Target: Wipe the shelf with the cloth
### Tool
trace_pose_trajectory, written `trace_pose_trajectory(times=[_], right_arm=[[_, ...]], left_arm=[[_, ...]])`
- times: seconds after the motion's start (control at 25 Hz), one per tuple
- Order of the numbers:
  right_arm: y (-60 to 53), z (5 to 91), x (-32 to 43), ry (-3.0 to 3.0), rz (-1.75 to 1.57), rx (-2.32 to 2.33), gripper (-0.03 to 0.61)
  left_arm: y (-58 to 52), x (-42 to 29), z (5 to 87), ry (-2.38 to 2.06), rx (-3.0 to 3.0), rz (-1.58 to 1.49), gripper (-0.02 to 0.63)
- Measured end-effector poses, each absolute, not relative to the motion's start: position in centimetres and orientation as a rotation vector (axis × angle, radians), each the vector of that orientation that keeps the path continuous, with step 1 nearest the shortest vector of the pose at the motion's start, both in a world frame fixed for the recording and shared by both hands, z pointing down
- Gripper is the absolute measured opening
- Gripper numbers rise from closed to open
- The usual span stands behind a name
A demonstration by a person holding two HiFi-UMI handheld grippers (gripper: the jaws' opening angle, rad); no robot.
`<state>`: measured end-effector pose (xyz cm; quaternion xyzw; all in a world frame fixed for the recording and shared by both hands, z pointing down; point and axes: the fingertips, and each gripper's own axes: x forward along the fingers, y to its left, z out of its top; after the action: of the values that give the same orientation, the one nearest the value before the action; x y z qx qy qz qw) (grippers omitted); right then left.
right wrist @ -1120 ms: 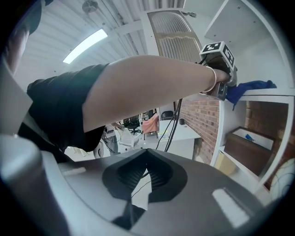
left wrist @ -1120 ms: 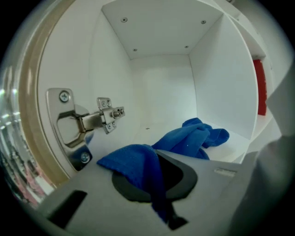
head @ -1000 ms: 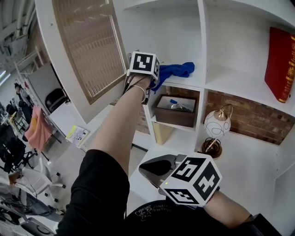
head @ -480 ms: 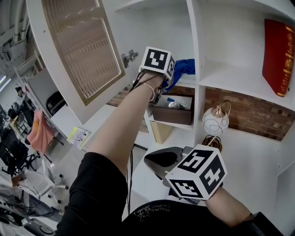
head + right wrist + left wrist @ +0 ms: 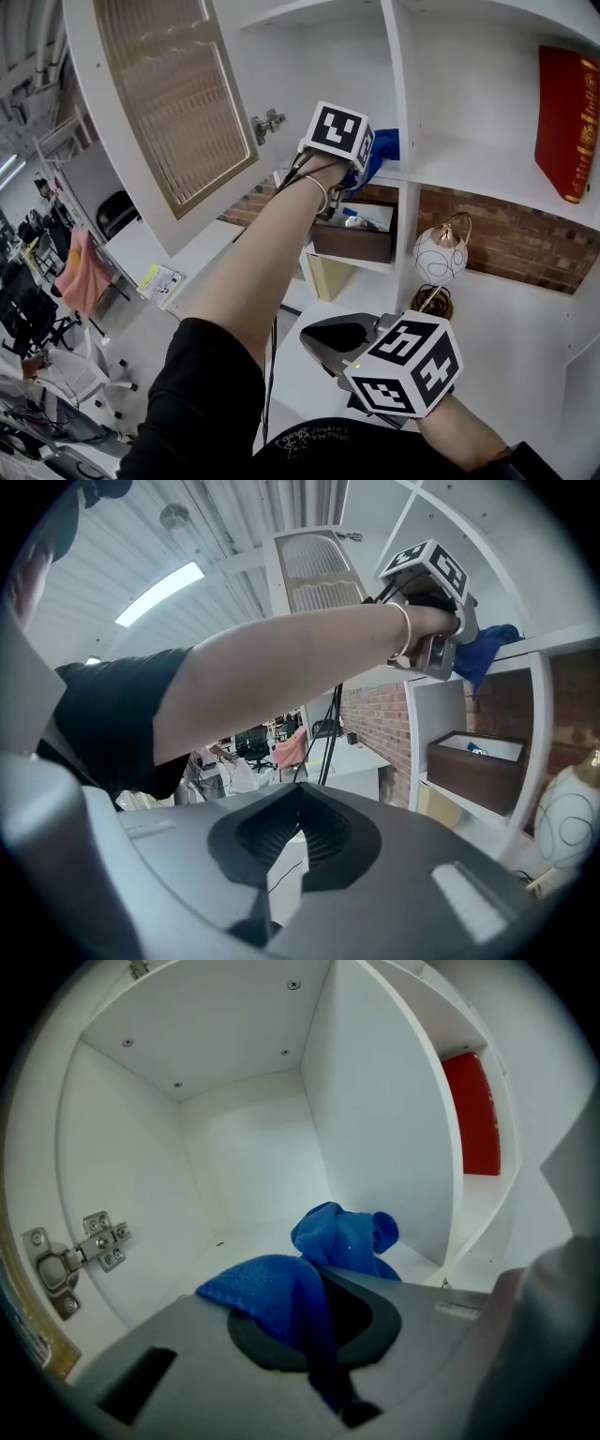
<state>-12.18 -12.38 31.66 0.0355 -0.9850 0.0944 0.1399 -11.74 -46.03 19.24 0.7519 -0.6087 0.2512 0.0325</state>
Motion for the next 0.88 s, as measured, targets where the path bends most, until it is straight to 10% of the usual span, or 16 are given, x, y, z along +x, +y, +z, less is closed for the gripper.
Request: trace_pose_trajectory(times=[0.88], right_arm=[[-10.1,31.3,-10.7,-2.839,0.196,0.198,0.005]], left_arm=[[-42.2,-4.8,19.2,-1.664,2.536,0.705,0.006]])
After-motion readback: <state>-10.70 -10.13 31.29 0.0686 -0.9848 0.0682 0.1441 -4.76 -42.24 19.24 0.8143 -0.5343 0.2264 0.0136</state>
